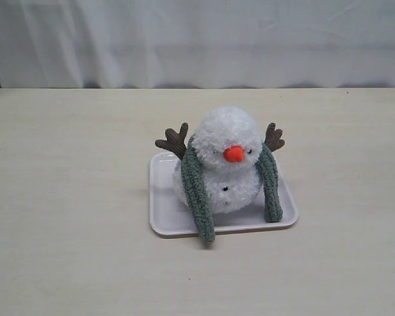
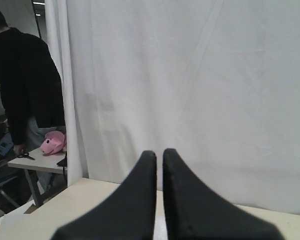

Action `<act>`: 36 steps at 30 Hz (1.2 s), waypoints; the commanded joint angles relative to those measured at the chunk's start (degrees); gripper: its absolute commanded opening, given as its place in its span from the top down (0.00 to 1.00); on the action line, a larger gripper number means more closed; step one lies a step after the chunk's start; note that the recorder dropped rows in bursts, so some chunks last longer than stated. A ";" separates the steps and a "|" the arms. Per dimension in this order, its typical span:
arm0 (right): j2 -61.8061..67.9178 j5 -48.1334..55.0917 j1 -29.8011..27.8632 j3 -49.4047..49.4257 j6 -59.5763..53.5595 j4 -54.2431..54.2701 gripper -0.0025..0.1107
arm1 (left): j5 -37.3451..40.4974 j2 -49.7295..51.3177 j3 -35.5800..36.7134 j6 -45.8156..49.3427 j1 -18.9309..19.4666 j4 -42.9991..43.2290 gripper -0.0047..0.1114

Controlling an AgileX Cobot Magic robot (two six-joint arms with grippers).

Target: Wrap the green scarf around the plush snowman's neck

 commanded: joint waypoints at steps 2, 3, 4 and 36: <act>-2.54 -3.74 -0.15 3.34 -0.29 1.02 0.94 | -0.61 -0.10 0.21 0.08 0.03 -0.43 0.96; -3.20 -5.56 -0.15 4.24 -0.29 1.02 0.94 | -0.61 -0.10 0.21 0.08 0.03 -0.43 0.96; -3.90 -7.10 -0.15 4.94 -0.40 1.02 0.94 | -0.61 -0.10 0.21 0.08 0.03 -0.43 0.96; -18.02 -27.24 -31.21 30.93 -29.63 15.77 0.94 | -0.61 -0.10 0.21 0.08 0.03 -0.43 0.96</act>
